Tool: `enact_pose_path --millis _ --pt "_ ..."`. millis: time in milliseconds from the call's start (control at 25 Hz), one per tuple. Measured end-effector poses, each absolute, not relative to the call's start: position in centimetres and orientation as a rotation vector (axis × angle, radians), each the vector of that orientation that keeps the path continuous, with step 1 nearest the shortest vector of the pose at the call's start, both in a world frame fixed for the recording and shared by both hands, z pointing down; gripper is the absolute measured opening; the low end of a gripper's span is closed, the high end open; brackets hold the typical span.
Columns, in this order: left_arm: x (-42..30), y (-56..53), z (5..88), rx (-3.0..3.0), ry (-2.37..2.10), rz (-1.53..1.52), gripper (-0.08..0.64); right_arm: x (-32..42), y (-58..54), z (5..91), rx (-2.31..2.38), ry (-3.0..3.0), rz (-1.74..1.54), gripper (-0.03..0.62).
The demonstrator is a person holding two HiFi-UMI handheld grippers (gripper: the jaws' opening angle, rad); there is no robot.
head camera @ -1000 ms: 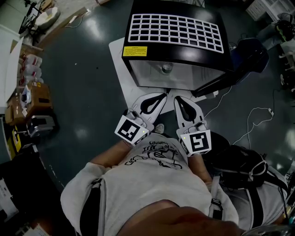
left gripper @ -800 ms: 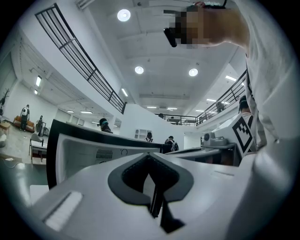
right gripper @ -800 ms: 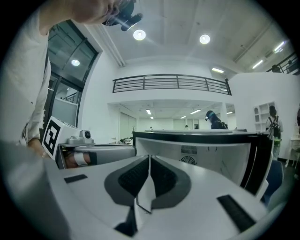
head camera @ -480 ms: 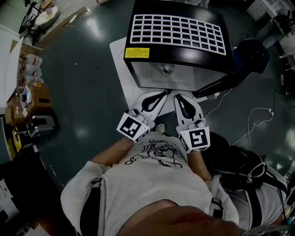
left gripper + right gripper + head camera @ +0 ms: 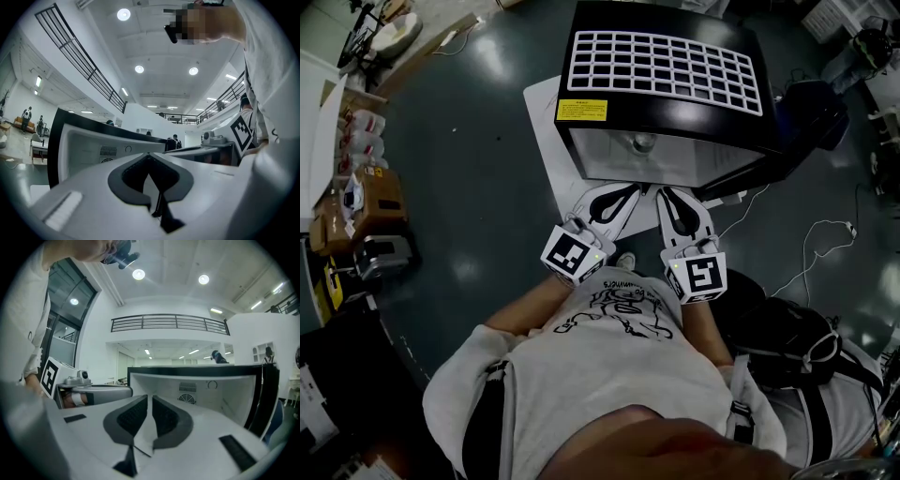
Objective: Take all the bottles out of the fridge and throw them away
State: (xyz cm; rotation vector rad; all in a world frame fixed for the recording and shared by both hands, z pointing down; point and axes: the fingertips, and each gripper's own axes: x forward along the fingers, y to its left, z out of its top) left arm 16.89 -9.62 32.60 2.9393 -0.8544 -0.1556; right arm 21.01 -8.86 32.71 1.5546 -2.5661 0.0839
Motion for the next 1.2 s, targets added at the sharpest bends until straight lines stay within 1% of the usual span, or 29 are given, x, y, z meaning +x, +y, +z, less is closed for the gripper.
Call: enact_pose_path --millis 680,1200 --pt "17.4 -11.5 34.1 2.953 -0.843 -0.135 0.008 21.3 -10.9 34.8 1.558 -2.572 0.114 0.015" --pt "17.4 -12.9 35.3 2.965 -0.875 -0.147 0.008 21.3 -12.3 36.6 1.558 -2.557 0.108 0.043"
